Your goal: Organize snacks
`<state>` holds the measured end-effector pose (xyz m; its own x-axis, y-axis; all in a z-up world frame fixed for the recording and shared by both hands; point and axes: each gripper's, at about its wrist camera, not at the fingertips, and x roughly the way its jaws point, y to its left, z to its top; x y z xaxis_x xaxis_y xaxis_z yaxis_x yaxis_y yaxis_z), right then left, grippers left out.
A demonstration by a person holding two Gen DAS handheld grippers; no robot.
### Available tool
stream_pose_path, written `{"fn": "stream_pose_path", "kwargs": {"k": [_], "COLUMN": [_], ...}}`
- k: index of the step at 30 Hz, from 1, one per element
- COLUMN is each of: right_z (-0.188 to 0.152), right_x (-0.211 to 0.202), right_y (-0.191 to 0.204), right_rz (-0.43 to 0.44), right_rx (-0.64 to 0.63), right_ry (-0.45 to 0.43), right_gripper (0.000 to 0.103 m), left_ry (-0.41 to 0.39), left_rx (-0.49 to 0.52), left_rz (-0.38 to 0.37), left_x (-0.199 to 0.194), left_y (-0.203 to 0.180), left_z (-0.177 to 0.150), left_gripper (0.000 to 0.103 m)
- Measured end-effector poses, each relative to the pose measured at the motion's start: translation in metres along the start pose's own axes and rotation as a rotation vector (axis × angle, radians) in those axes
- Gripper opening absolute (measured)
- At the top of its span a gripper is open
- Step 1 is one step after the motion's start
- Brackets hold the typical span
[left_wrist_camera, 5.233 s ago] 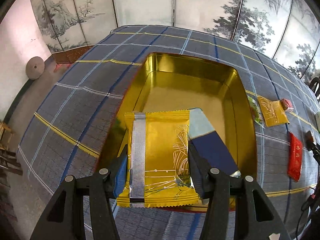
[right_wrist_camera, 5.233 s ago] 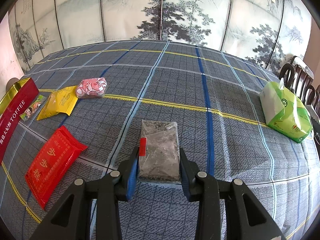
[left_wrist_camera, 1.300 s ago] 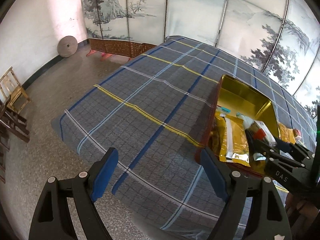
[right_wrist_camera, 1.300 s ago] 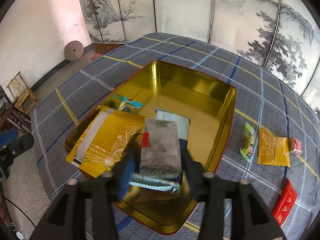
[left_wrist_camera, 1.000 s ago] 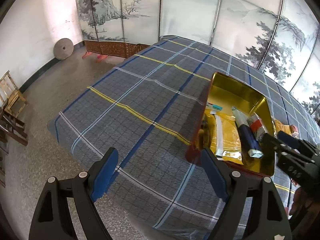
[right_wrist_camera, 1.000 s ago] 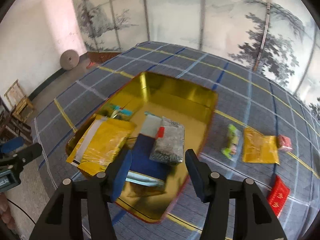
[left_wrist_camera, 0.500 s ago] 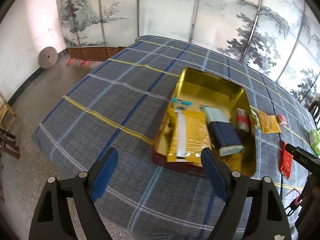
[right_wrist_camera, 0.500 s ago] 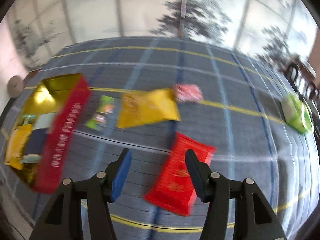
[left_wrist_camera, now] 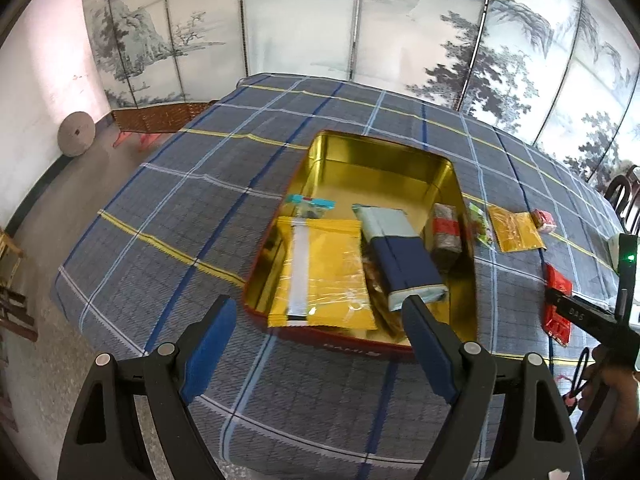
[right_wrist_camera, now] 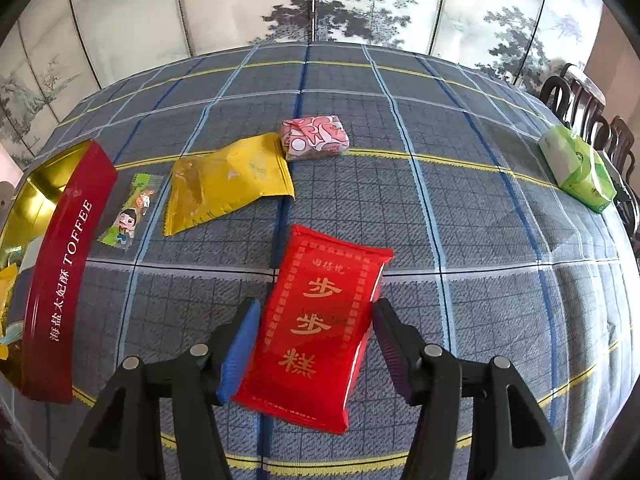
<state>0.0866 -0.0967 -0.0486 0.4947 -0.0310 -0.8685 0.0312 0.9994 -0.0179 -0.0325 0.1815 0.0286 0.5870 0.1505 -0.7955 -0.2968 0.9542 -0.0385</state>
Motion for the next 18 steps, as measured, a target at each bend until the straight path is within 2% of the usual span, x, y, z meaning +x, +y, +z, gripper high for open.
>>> {"fn": "stream_pose_path", "kwargs": {"k": [4,11,16,18], "right_z": [-0.001,-0.004,-0.007,-0.006], "right_x": [0.005,0.004,0.001,0.001], "right_y": [-0.004,-0.005,-0.009,-0.012], "right_rz": [0.000,0.017,0.047,0.065], "right_rx": [0.019,-0.022,-0.070,-0.082], "right_ry": [0.002,-0.049,-0.088,-0.098], "right_gripper": [0.062,0.061,0.050,0.049], "left_ry": [-0.008,-0.012,-0.015,-0.012], "left_rx": [0.024,0.081,0.129,0.145], "left_rz": [-0.010,-0.024,-0.042,-0.055], "left_x": [-0.002,0.001,0.005,0.008], "left_y": [-0.012,-0.043,-0.070,-0.082], "left_z": [0.003,0.010,0.012,0.014], "left_gripper": [0.082,0.082,0.082,0.082]}}
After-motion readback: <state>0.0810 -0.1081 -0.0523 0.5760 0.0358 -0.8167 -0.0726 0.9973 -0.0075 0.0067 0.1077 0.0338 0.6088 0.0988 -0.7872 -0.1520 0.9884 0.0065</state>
